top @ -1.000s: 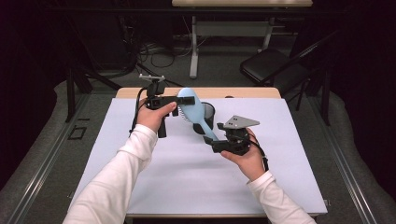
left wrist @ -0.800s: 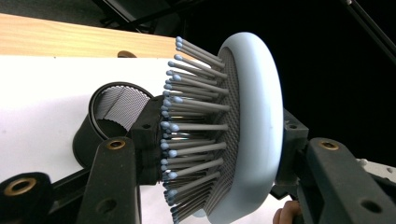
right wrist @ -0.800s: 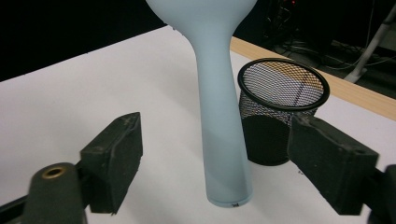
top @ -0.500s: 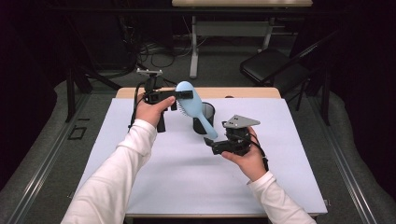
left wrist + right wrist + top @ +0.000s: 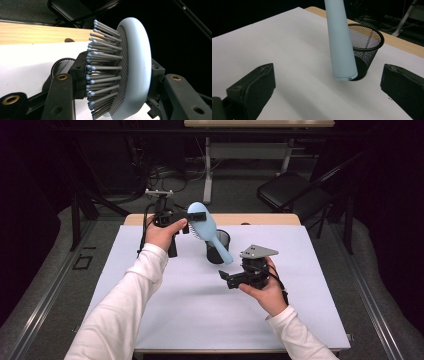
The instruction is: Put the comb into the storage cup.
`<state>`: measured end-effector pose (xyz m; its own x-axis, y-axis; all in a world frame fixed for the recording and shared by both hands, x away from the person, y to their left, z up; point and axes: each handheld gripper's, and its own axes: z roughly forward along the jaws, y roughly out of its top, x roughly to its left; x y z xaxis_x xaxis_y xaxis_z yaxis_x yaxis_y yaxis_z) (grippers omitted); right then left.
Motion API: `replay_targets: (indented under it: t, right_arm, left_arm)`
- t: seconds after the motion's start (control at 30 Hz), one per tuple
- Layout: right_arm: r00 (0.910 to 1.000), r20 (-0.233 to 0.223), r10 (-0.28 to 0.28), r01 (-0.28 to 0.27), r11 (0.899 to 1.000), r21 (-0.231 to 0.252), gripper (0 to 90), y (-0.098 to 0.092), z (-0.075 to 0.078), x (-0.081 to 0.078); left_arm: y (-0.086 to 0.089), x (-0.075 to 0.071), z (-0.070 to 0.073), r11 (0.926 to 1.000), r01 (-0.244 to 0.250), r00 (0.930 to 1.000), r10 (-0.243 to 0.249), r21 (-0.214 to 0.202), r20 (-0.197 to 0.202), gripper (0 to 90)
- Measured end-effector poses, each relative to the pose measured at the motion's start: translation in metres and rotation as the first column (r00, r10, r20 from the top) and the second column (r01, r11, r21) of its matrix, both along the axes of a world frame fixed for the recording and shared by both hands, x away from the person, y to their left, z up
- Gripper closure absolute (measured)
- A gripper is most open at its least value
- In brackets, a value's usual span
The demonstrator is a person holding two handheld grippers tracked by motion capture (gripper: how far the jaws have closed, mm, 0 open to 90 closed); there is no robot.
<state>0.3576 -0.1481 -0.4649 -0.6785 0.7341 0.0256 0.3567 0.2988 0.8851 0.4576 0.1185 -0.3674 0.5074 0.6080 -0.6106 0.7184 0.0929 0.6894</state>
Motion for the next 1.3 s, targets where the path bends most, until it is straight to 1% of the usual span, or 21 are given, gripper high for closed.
replay_targets:
  t: [0.07,0.2,0.33,0.43,0.5,0.6,0.87,1.03,1.3]
  right_arm:
    - [1.0000,-0.001,0.007,-0.007,1.000,-0.001,0.0,-0.001,0.000,-0.001]
    - [1.0000,-0.003,0.002,-0.002,1.000,0.002,0.0,-0.003,0.000,-0.003]
    - [0.9999,-0.007,-0.011,0.011,1.000,-0.010,0.0,-0.006,0.000,-0.004]
    - [0.9999,-0.010,-0.012,0.012,1.000,-0.001,0.0,-0.007,0.000,-0.003]
    - [0.9998,-0.013,-0.012,0.012,1.000,0.001,0.0,-0.007,0.000,-0.003]
    - [0.9997,-0.018,-0.014,0.014,1.000,-0.004,0.0,-0.008,0.000,-0.004]
    - [0.9989,-0.038,-0.029,0.029,1.000,0.002,0.0,-0.012,-0.001,-0.003]
    - [0.9990,-0.033,-0.032,0.032,0.999,-0.006,0.0,-0.014,-0.002,-0.004]
    - [0.9987,-0.038,-0.036,0.035,0.999,-0.006,0.0,-0.014,-0.002,-0.004]
  left_arm:
    - [0.000,0.001,0.001,1.0000,0.000,1.0000,0.000,0.001,0.004,49.7]
    - [-0.001,0.004,0.001,0.9999,-0.002,0.9999,0.002,-0.012,0.011,49.7]
    - [-0.001,0.007,0.002,1.0000,-0.008,0.9998,0.008,0.000,0.020,49.6]
    - [-0.001,0.009,0.002,0.9998,-0.014,0.9993,0.014,0.013,0.034,49.6]
    - [-0.002,0.010,0.003,0.9997,-0.025,0.9991,0.025,0.000,0.033,49.6]
    - [-0.002,0.011,0.005,0.9994,-0.033,0.9984,0.033,-0.002,0.046,49.6]
    - [-0.001,0.014,0.007,0.9987,-0.050,0.9968,0.050,0.003,0.063,49.6]
    - [-0.001,0.016,0.010,0.9982,-0.060,0.9949,0.059,0.008,0.081,49.6]
    - [-0.001,0.021,0.011,0.9964,-0.082,0.9932,0.080,0.018,0.085,49.6]
